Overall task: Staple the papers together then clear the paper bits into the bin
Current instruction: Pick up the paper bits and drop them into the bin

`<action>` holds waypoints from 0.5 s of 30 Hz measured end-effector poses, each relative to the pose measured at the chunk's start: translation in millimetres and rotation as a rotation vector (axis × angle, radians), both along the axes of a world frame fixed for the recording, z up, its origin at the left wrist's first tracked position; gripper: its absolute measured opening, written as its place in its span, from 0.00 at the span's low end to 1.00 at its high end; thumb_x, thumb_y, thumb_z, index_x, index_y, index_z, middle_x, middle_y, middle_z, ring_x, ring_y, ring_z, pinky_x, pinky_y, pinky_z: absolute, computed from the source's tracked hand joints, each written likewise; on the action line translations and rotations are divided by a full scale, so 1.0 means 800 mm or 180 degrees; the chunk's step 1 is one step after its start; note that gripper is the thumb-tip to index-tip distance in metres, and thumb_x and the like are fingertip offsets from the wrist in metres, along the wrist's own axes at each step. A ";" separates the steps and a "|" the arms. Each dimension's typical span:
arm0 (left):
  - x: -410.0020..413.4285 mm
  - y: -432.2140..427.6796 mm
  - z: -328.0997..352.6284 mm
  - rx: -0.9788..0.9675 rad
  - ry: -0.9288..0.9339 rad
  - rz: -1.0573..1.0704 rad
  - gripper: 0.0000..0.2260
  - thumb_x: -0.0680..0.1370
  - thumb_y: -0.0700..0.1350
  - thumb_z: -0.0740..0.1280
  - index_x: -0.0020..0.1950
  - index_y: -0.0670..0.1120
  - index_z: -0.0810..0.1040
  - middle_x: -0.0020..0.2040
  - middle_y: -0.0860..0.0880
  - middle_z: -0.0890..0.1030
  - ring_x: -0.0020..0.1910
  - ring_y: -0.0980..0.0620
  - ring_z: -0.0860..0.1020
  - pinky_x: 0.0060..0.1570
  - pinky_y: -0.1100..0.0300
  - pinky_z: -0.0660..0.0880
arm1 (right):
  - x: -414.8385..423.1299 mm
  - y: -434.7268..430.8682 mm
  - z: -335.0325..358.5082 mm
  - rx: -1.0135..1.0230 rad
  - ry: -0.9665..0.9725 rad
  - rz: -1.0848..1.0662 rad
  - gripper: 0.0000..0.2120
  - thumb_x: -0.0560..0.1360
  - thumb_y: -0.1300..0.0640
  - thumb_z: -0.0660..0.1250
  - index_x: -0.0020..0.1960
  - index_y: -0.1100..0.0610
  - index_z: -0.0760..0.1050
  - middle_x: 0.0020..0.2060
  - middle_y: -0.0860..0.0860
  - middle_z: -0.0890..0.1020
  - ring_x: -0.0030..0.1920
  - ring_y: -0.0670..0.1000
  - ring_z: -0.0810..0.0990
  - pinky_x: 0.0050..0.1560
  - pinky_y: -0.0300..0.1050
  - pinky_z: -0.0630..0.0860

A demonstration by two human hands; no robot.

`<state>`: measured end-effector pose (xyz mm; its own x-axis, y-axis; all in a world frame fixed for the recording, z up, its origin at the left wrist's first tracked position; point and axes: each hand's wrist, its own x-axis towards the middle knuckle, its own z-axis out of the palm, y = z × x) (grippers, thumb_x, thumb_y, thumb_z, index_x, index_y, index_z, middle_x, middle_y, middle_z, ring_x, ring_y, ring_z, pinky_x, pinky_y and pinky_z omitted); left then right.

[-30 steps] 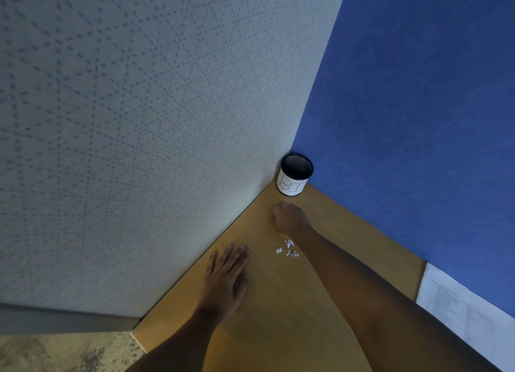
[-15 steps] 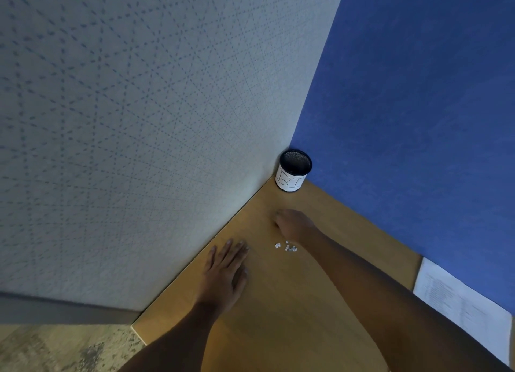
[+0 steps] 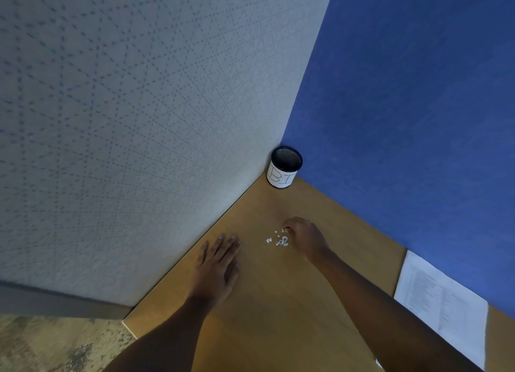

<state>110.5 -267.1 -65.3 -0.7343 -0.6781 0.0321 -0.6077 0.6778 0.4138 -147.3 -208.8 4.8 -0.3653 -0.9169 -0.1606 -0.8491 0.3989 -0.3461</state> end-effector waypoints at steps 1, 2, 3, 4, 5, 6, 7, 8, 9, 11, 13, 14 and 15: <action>0.000 0.000 0.001 -0.0008 -0.0030 0.0005 0.23 0.81 0.56 0.52 0.76 0.56 0.59 0.76 0.57 0.59 0.77 0.54 0.50 0.74 0.47 0.48 | 0.005 0.000 -0.002 0.0016 0.0007 -0.0133 0.10 0.77 0.62 0.59 0.52 0.56 0.78 0.49 0.53 0.79 0.47 0.56 0.79 0.45 0.47 0.75; 0.000 0.000 0.001 -0.0017 -0.0051 0.0014 0.23 0.81 0.56 0.52 0.76 0.56 0.58 0.76 0.57 0.58 0.77 0.55 0.50 0.74 0.48 0.47 | 0.011 -0.001 -0.006 0.0026 -0.0029 -0.0253 0.10 0.77 0.62 0.59 0.52 0.57 0.78 0.50 0.54 0.79 0.48 0.57 0.79 0.46 0.47 0.75; 0.000 0.001 0.001 -0.0026 -0.0054 0.0024 0.23 0.81 0.56 0.52 0.76 0.56 0.58 0.76 0.57 0.58 0.77 0.55 0.49 0.74 0.49 0.46 | 0.018 0.000 -0.009 0.0020 -0.0068 -0.0330 0.10 0.77 0.63 0.59 0.52 0.58 0.78 0.50 0.54 0.78 0.49 0.57 0.79 0.46 0.47 0.75; 0.000 0.001 0.002 -0.0025 -0.0052 0.0027 0.23 0.81 0.56 0.52 0.76 0.56 0.58 0.76 0.57 0.57 0.77 0.55 0.49 0.74 0.50 0.45 | 0.025 0.000 -0.012 0.0000 -0.0101 -0.0377 0.10 0.77 0.63 0.59 0.52 0.59 0.78 0.50 0.54 0.78 0.49 0.57 0.79 0.46 0.47 0.75; 0.000 0.001 0.003 -0.0022 -0.0059 0.0026 0.23 0.81 0.56 0.52 0.76 0.56 0.59 0.76 0.58 0.57 0.77 0.55 0.49 0.75 0.50 0.44 | 0.031 0.001 -0.015 -0.0032 -0.0134 -0.0418 0.10 0.76 0.64 0.59 0.51 0.59 0.79 0.50 0.54 0.78 0.49 0.56 0.79 0.46 0.47 0.75; 0.000 0.001 0.003 -0.0020 -0.0071 0.0022 0.23 0.81 0.56 0.52 0.76 0.56 0.58 0.76 0.58 0.57 0.77 0.55 0.49 0.75 0.50 0.44 | 0.035 0.001 -0.017 -0.0079 -0.0173 -0.0465 0.10 0.76 0.64 0.59 0.51 0.59 0.79 0.50 0.54 0.78 0.49 0.56 0.79 0.46 0.47 0.75; 0.000 0.001 0.003 -0.0018 -0.0081 0.0020 0.23 0.81 0.56 0.52 0.76 0.56 0.58 0.76 0.58 0.57 0.77 0.56 0.48 0.75 0.50 0.44 | 0.038 0.002 -0.018 -0.0118 -0.0208 -0.0513 0.10 0.76 0.65 0.59 0.50 0.59 0.79 0.49 0.54 0.78 0.49 0.56 0.79 0.46 0.47 0.76; 0.001 0.001 0.003 -0.0016 -0.0085 0.0020 0.23 0.81 0.56 0.52 0.76 0.56 0.58 0.76 0.58 0.57 0.77 0.56 0.48 0.75 0.51 0.43 | 0.039 0.002 -0.018 -0.0139 -0.0232 -0.0557 0.10 0.75 0.64 0.60 0.49 0.59 0.79 0.49 0.54 0.78 0.49 0.56 0.79 0.46 0.46 0.76; 0.001 0.001 0.003 -0.0014 -0.0088 0.0023 0.23 0.81 0.56 0.52 0.76 0.56 0.57 0.76 0.58 0.56 0.77 0.56 0.47 0.75 0.51 0.43 | 0.040 0.002 -0.018 -0.0151 -0.0236 -0.0584 0.08 0.75 0.64 0.61 0.48 0.59 0.78 0.48 0.54 0.78 0.48 0.56 0.79 0.45 0.46 0.76; 0.001 0.001 0.003 -0.0013 -0.0099 0.0026 0.23 0.81 0.55 0.52 0.76 0.56 0.57 0.76 0.58 0.56 0.77 0.56 0.47 0.75 0.51 0.42 | 0.037 0.003 -0.017 -0.0176 -0.0216 -0.0626 0.04 0.74 0.63 0.63 0.43 0.58 0.77 0.46 0.53 0.79 0.46 0.56 0.79 0.43 0.46 0.76; 0.001 0.001 0.003 -0.0014 -0.0112 0.0023 0.23 0.81 0.55 0.52 0.76 0.56 0.58 0.76 0.58 0.56 0.77 0.55 0.47 0.75 0.51 0.42 | 0.034 0.006 -0.015 -0.0229 -0.0218 -0.0683 0.02 0.73 0.62 0.65 0.41 0.58 0.76 0.43 0.53 0.79 0.43 0.55 0.79 0.41 0.46 0.75; 0.001 0.001 0.002 -0.0009 -0.0110 0.0022 0.23 0.81 0.55 0.53 0.76 0.56 0.58 0.76 0.58 0.57 0.77 0.55 0.48 0.75 0.51 0.42 | 0.032 0.008 -0.015 -0.0260 -0.0257 -0.0702 0.02 0.72 0.61 0.66 0.41 0.57 0.76 0.42 0.53 0.79 0.42 0.55 0.79 0.41 0.46 0.75; 0.001 0.001 0.002 -0.0009 -0.0103 0.0023 0.23 0.81 0.55 0.53 0.76 0.56 0.58 0.76 0.58 0.57 0.77 0.55 0.48 0.75 0.51 0.42 | 0.031 0.009 -0.014 -0.0276 -0.0321 -0.0709 0.01 0.72 0.61 0.67 0.41 0.57 0.77 0.42 0.53 0.79 0.42 0.55 0.80 0.41 0.45 0.76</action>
